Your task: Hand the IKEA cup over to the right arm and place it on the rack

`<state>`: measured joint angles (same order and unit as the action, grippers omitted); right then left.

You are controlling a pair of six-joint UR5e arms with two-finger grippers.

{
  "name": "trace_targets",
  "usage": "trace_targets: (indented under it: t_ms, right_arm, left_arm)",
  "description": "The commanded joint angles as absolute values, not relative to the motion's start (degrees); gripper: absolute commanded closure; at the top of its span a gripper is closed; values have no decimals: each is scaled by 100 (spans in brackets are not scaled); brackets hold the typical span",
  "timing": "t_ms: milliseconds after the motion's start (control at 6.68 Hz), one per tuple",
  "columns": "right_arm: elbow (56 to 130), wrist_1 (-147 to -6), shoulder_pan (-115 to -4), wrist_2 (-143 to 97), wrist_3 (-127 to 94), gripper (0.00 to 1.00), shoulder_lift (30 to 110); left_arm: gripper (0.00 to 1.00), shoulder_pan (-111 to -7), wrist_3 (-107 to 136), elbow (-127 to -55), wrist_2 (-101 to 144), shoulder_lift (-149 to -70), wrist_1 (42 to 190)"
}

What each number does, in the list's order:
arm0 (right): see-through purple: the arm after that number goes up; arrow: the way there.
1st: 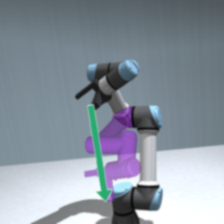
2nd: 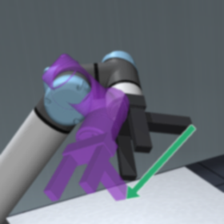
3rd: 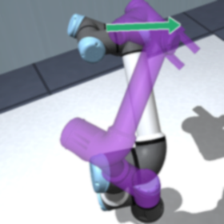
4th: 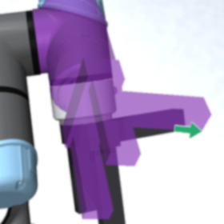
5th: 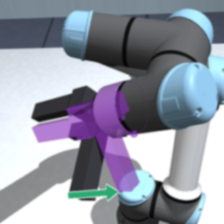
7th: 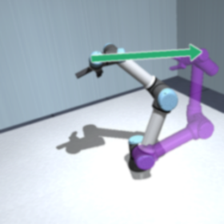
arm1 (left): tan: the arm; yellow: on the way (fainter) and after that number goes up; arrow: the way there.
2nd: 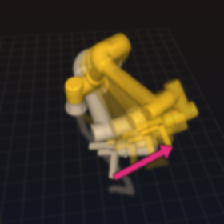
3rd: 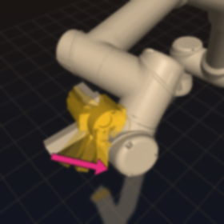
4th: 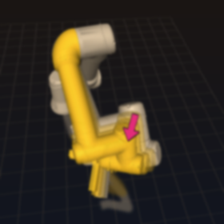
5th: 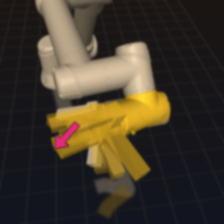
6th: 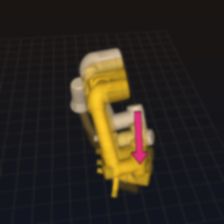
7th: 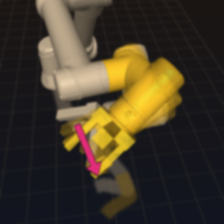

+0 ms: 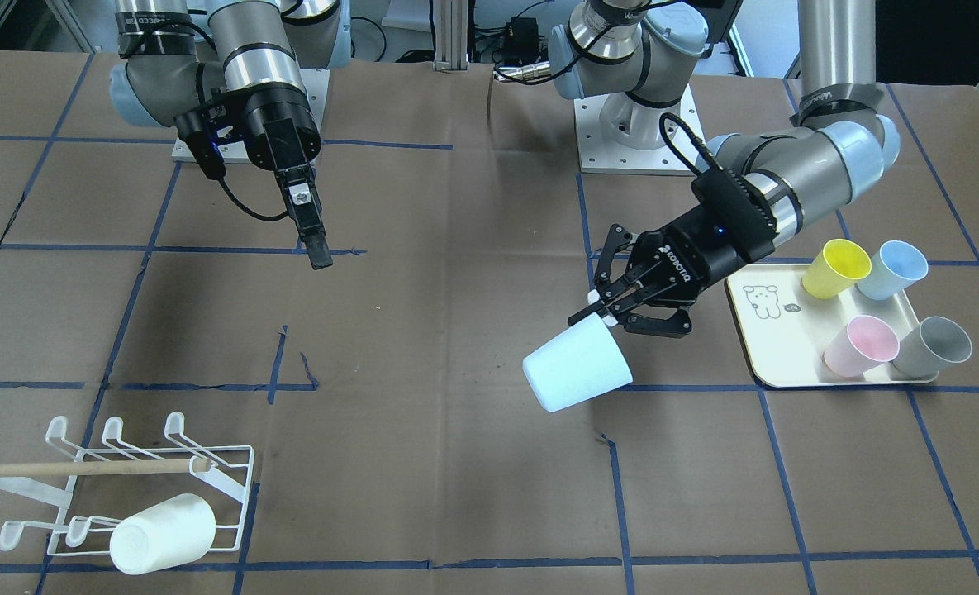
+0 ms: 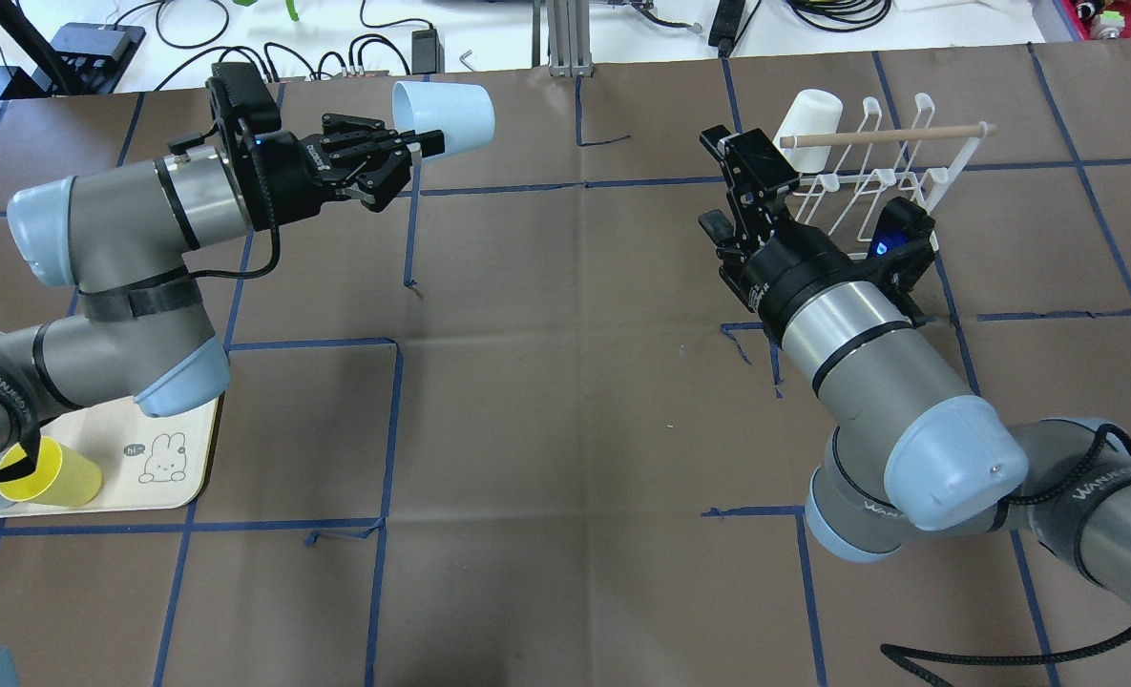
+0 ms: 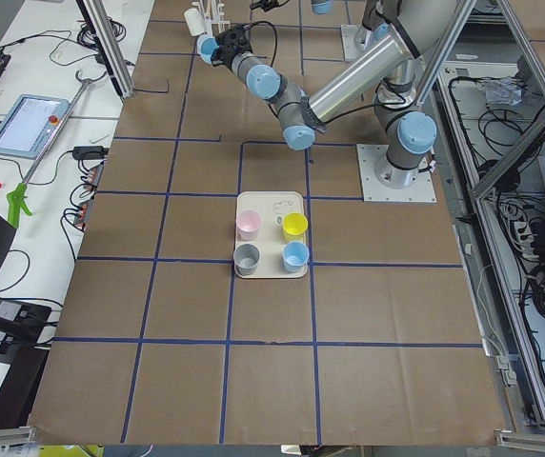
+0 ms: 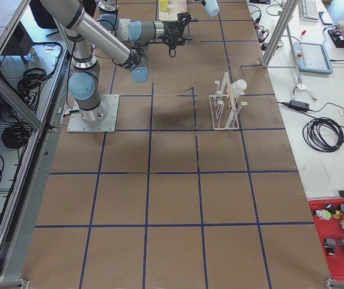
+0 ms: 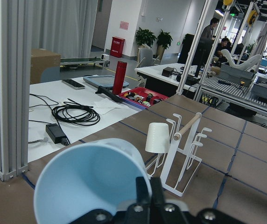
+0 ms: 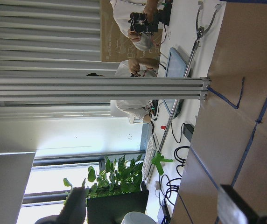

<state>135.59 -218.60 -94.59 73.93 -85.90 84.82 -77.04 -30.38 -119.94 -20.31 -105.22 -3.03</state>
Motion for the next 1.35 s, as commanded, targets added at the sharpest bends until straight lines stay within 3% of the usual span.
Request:
trace_targets:
  t_ms: [0, 300, 1198]
  right_arm:
    - [13500, -21771, -9570, 7383, -8639, 0, 8421]
    - [13351, -21675, -9869, 7426, -9415, 0, 8131]
    - [12570, -20102, -10230, 7401, -10132, 1, 8112]
  left_arm:
    - [94, -8023, -1780, -12199, -2127, -10687, -1902]
    - [93, -8287, -1243, -12304, -2301, -10846, -2720]
    - [91, -8596, -1046, -12393, -2470, -10793, -2848]
